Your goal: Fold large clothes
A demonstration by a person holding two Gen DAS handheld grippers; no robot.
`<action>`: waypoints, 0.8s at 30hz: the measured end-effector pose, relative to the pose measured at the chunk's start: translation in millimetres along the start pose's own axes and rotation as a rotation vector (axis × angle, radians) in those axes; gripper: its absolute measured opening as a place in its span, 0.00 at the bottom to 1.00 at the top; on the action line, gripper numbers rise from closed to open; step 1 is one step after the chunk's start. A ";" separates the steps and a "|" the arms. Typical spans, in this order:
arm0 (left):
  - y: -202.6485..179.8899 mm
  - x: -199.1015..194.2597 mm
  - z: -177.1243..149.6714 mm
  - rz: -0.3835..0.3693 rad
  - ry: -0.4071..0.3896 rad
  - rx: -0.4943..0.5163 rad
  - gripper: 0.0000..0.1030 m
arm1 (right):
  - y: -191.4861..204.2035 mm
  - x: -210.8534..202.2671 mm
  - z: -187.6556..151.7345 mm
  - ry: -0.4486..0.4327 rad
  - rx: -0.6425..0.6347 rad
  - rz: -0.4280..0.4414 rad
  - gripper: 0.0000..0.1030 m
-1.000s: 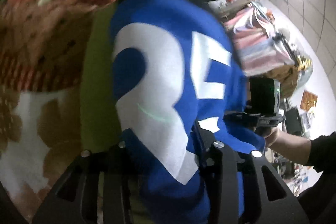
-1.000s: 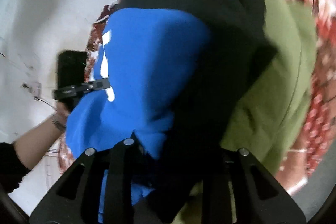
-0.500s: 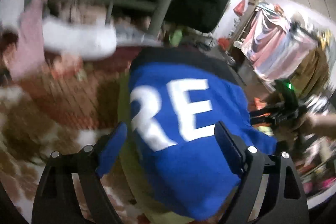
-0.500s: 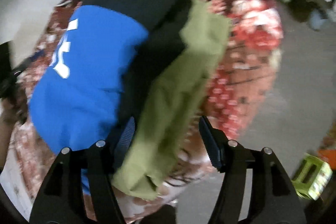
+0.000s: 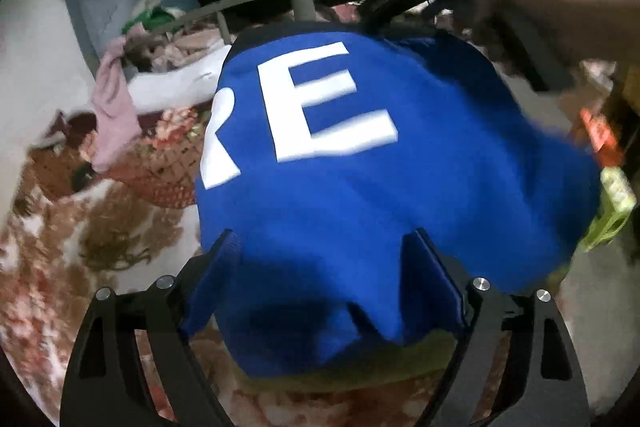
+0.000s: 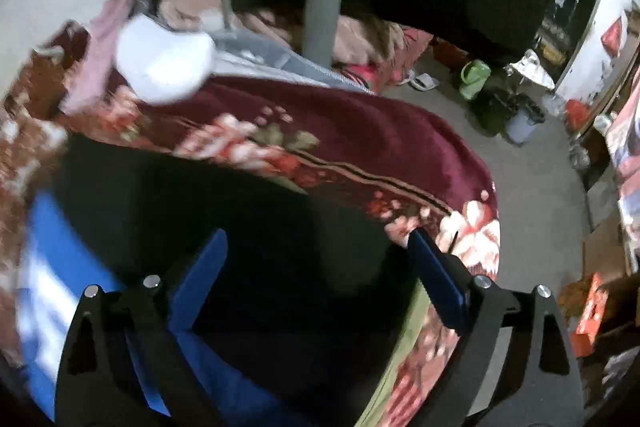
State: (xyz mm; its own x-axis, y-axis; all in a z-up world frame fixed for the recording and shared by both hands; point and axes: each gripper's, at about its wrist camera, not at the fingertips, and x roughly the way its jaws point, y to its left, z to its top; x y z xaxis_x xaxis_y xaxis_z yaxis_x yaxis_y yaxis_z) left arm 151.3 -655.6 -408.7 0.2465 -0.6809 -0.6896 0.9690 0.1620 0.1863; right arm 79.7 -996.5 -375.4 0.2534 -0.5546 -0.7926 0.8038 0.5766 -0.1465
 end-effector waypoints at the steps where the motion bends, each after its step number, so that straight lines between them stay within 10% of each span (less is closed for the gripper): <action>1: -7.2 -0.7 -5.3 0.021 0.000 0.025 0.82 | -5.4 12.3 -0.4 0.015 -0.015 -0.013 0.88; 6: 6.1 -26.7 2.8 -0.029 0.006 0.004 0.85 | -52.7 21.5 11.3 0.062 0.065 -0.057 0.85; 12: 73.0 -48.5 87.1 -0.056 -0.077 -0.174 0.95 | -27.8 -87.5 -36.8 -0.057 0.045 0.125 0.92; 18: 118.2 78.1 157.1 -0.093 0.103 -0.304 0.94 | 18.6 -105.8 -134.3 0.012 -0.041 0.131 0.92; 24: 155.4 118.9 134.6 -0.106 0.183 -0.464 0.96 | 6.1 -104.4 -199.1 0.017 -0.008 0.095 0.95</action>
State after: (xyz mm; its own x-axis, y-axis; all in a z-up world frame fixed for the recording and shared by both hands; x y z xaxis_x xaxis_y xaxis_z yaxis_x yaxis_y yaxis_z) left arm 329.2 -807.5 -367.5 0.1044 -0.5810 -0.8072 0.8833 0.4271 -0.1932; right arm -49.0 -815.6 -411.5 0.3190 -0.4867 -0.8133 0.7721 0.6311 -0.0748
